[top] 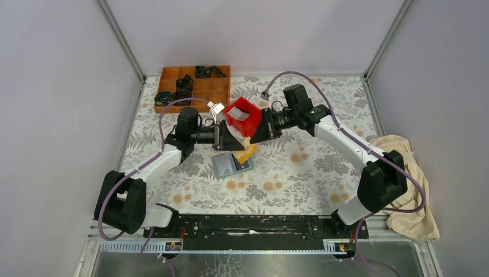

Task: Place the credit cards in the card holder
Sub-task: Pick up the credit card from the storage box.

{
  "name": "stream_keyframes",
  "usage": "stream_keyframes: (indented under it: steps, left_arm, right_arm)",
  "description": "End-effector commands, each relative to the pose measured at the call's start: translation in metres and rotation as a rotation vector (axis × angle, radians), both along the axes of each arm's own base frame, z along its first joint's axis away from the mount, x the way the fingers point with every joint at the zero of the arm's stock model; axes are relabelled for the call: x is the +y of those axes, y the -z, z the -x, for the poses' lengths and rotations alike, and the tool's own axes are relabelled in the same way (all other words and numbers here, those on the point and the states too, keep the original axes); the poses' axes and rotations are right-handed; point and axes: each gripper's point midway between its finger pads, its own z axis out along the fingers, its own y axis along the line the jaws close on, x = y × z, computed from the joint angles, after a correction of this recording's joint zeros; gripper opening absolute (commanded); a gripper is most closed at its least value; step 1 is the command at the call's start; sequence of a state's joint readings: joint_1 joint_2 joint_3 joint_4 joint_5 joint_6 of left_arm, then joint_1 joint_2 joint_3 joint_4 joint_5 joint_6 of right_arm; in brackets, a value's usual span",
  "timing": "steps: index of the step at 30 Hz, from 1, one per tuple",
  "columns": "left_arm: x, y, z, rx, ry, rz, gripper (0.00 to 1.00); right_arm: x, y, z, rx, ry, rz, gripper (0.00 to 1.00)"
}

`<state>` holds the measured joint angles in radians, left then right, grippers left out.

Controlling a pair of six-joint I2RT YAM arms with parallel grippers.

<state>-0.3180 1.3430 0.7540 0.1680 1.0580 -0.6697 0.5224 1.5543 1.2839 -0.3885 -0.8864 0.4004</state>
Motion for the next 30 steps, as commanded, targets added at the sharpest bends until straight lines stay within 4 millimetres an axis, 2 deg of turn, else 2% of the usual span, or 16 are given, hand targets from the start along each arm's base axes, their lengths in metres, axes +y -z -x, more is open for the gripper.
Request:
stream_keyframes:
  steps: [1, 5, 8, 10, 11, 13, 16, 19, 25, 30]
  left_arm:
    - [-0.002, -0.020, 0.010, -0.037, 0.066, 0.088, 0.58]
    - [-0.003, -0.023, 0.013, -0.027, 0.088, 0.114, 0.49]
    - [-0.004, -0.029, 0.017, -0.021, 0.112, 0.146, 0.29]
    - [-0.004, -0.031, 0.020, -0.012, 0.127, 0.165, 0.08]
    - [-0.004, -0.029, 0.020, -0.005, 0.128, 0.168, 0.01]
    - [-0.004, -0.024, 0.020, 0.009, 0.126, 0.165, 0.00]
    - [-0.004, -0.015, 0.017, 0.029, 0.096, 0.155, 0.00]
    - [-0.004, -0.003, 0.008, 0.052, 0.033, 0.116, 0.00]
    - [0.000, 0.007, -0.018, 0.037, -0.148, 0.056, 0.00]
    - [0.017, 0.013, -0.051, 0.062, -0.438, 0.032, 0.00]
  right_arm:
    - [0.007, -0.013, 0.003, 0.014, -0.053, -0.094, 0.00]
    - [0.010, -0.009, 0.002, 0.045, -0.072, -0.114, 0.00]
    - [0.010, -0.005, 0.001, 0.053, -0.074, -0.114, 0.00]
    - [0.009, -0.003, -0.001, 0.055, -0.068, -0.116, 0.00]
    - [0.009, -0.003, -0.002, 0.056, -0.064, -0.118, 0.00]
    - [0.009, -0.005, -0.004, 0.048, -0.059, -0.121, 0.02]
    - [0.006, -0.003, -0.014, 0.013, -0.018, -0.087, 0.28]
    - [0.000, -0.001, -0.024, -0.040, 0.044, -0.036, 0.40]
    - [-0.015, 0.018, -0.046, -0.125, 0.205, 0.072, 0.45]
    - [-0.019, 0.024, -0.056, -0.135, 0.326, 0.043, 0.45]
